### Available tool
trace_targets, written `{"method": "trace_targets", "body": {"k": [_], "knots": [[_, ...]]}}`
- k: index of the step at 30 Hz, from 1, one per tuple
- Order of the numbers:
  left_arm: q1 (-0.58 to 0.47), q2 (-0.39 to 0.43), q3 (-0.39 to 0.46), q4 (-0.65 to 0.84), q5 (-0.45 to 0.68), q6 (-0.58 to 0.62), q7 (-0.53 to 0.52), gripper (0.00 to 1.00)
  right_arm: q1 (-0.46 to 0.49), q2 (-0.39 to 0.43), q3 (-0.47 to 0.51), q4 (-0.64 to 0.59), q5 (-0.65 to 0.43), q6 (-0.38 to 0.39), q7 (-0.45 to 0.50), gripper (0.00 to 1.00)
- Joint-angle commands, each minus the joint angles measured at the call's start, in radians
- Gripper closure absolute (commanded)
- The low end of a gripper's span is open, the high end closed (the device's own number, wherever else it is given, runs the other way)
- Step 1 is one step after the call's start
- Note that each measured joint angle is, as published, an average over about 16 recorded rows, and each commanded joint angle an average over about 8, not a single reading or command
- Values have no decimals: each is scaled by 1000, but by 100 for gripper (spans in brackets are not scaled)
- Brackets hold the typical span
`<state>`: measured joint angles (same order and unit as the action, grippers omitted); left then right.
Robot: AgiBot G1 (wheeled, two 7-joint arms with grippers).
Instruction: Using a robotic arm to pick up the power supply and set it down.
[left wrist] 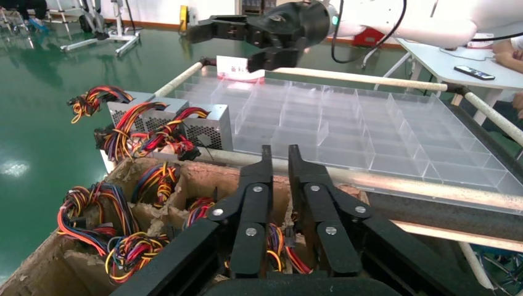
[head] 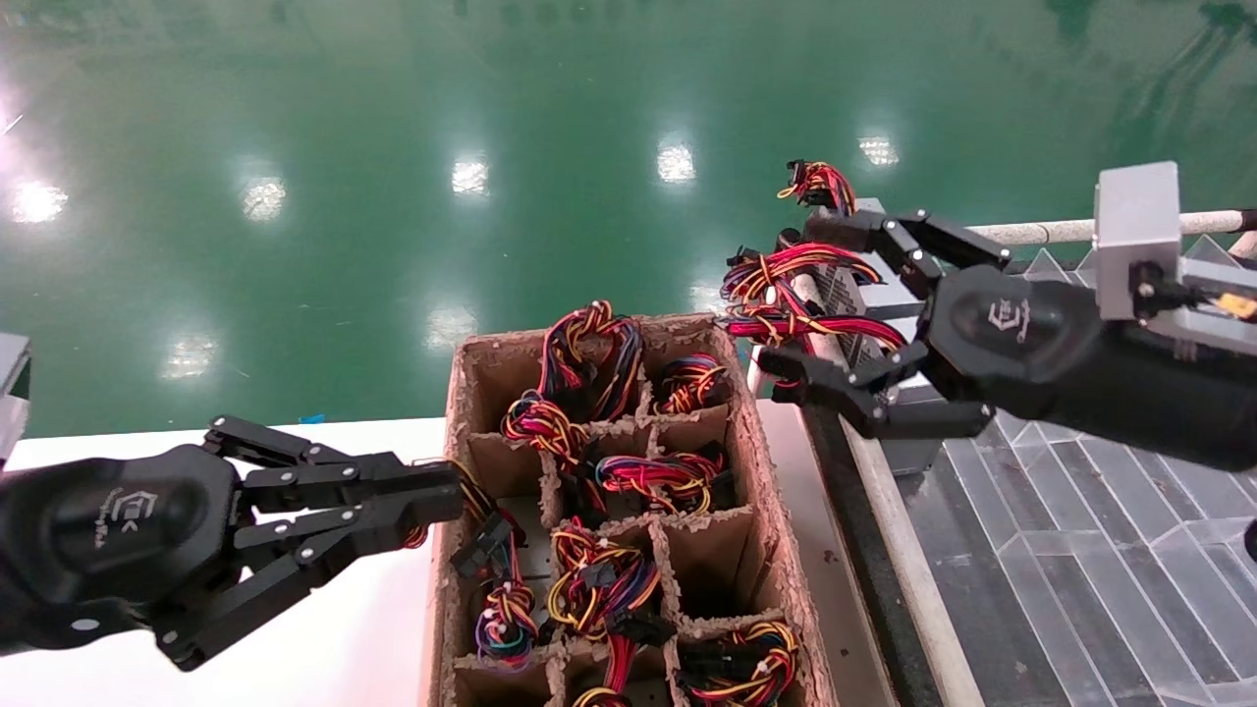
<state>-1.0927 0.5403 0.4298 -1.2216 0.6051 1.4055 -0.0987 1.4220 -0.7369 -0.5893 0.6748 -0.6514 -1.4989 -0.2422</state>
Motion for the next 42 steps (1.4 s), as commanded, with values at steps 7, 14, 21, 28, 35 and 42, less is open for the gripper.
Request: {"method": "trace_targets", "body": {"k": [7,14,21,28,35,42], "knots": [[0,0,0,0,0,0,0,0,-93,34,83,163,-21,1,115,0],[0,0,0,0,0,0,0,0,-175,63,156,306,-40,2,216,0],[0,0,0,0,0,0,0,0,-257,93,229,451,-59,2,318,0],[0,0,0,0,0,0,0,0,-332,120,296,583,-76,3,410,0],[0,0,0,0,0,0,0,0,-369,133,329,646,-84,2,446,0],[0,0,0,0,0,0,0,0,-360,130,321,629,-84,3,437,0]]}}
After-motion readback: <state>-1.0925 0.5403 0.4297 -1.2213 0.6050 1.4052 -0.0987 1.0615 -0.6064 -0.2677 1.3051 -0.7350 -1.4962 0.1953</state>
